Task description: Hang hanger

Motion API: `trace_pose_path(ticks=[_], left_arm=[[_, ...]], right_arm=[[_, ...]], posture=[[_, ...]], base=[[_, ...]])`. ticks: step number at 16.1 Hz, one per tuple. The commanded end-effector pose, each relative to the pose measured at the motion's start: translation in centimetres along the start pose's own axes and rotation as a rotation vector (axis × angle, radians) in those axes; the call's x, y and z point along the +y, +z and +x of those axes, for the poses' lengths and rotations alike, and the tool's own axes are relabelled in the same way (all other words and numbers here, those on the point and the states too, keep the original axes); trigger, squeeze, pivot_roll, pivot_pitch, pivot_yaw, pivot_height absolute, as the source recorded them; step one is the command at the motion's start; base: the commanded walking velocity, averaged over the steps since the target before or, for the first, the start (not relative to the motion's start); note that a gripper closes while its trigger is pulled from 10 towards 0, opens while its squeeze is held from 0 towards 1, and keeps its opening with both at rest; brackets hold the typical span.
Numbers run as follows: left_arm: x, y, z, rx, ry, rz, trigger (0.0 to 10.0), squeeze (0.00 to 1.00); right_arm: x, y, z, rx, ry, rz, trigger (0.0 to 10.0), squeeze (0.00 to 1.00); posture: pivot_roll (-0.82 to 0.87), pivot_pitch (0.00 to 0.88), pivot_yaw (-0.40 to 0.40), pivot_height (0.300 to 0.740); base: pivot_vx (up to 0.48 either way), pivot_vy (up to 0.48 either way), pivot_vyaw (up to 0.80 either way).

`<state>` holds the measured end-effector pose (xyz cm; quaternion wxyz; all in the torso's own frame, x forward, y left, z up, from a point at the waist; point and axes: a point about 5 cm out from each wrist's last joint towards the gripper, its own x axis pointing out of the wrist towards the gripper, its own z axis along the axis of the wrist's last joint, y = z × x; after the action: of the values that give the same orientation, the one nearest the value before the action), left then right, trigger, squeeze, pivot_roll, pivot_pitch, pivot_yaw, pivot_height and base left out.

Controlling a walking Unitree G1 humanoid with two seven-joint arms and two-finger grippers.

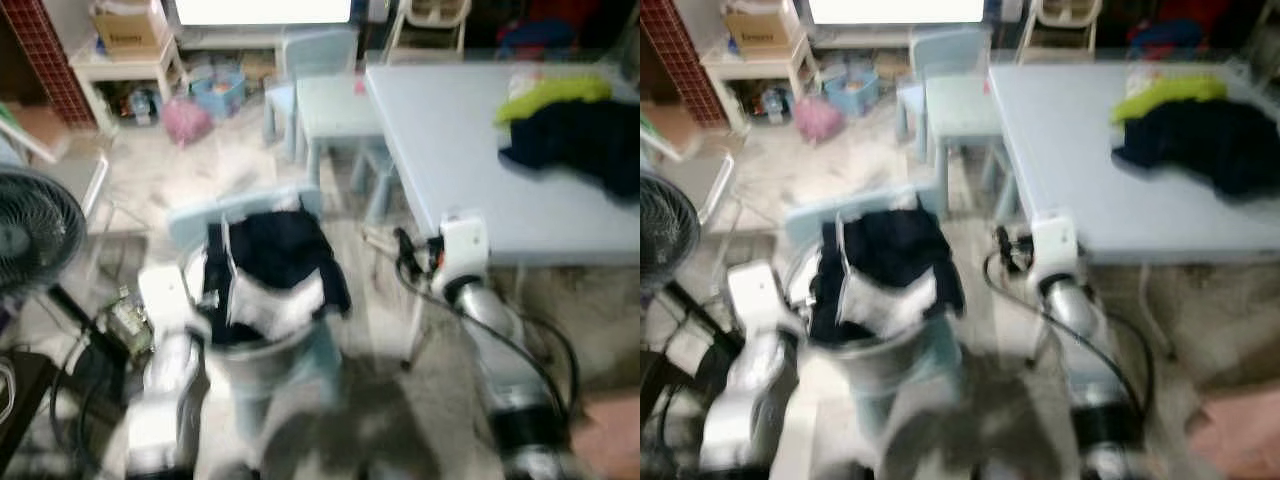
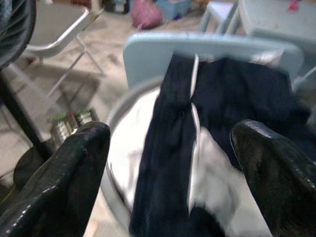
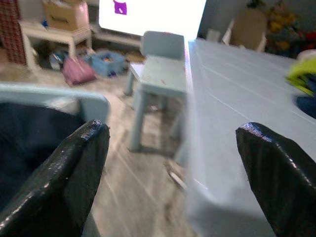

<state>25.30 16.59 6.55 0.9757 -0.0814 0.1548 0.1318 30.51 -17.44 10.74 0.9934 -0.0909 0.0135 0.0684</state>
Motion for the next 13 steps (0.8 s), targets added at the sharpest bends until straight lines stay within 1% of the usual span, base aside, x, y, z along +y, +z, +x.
trace_pose_path(ticks=[1,3,4,6,7,8,9,10,11,13], left_arm=[[0.0,-0.2,-0.1,0.02,0.027,-0.009,10.0,0.0],[0.4,-1.2,-0.3,0.097,0.054,-0.023,10.0,0.0],[0.8,-1.9,-0.3,0.146,0.076,-0.067,10.0,0.0],[1.7,-2.8,-0.6,0.199,0.123,-0.105,10.0,0.0],[2.0,-3.2,-0.6,0.227,0.136,-0.102,10.0,0.0],[2.4,-3.3,-0.6,0.238,0.149,-0.089,10.0,0.0],[2.9,-3.5,-0.5,0.254,0.156,-0.068,10.0,0.0],[3.2,-3.8,-0.3,0.279,0.147,-0.064,10.0,0.0],[3.1,-3.9,0.1,0.286,0.109,-0.095,10.0,0.0],[2.8,-3.9,0.5,0.282,0.083,-0.093,10.0,0.0]], right_arm=[[-0.2,0.3,0.1,-0.007,0.002,-0.002,10.0,0.0],[-0.7,0.4,0.3,-0.006,0.007,-0.015,10.0,0.0],[-1.0,0.5,0.5,-0.003,0.007,-0.028,10.0,0.0],[-1.6,0.6,0.5,0.007,0.018,-0.041,10.0,0.0],[-1.5,0.5,0.5,0.014,0.046,-0.04,10.0,0.0],[-1.2,0.6,0.3,0.018,0.083,-0.022,10.0,0.0],[-0.7,0.8,-0.1,0.015,0.143,-0.016,10.0,0.0],[-0.5,0.9,-0.5,0.012,0.173,-0.03,10.0,0.0],[-0.4,0.9,-0.9,0.01,0.172,-0.036,10.0,0.0],[-0.4,0.9,-1.2,0.01,0.173,-0.04,10.0,0.0]], posture=[[0.02,0.01,-0.025,0.74],[0.02,0.018,-0.028,0.74],[0.02,0.019,-0.031,0.74],[0.02,0.03,-0.038,0.74],[0.02,0.033,-0.04,0.74],[0.02,0.046,-0.045,0.74],[0.01,0.055,-0.047,0.74],[0.01,0.068,-0.052,0.74],[-0.01,0.081,-0.058,0.74],[-0.01,0.09,-0.061,0.74]], base=[[0.0,0.0,0.0],[0.0,0.0,0.0],[0.0,0.0,0.0],[0.0,0.0,0.0],[0.0,0.0,0.0],[0.0,0.0,0.0],[0.0,0.0,0.0],[0.0,0.0,0.0],[0.0,0.0,0.0],[0.0,0.0,0.0]])
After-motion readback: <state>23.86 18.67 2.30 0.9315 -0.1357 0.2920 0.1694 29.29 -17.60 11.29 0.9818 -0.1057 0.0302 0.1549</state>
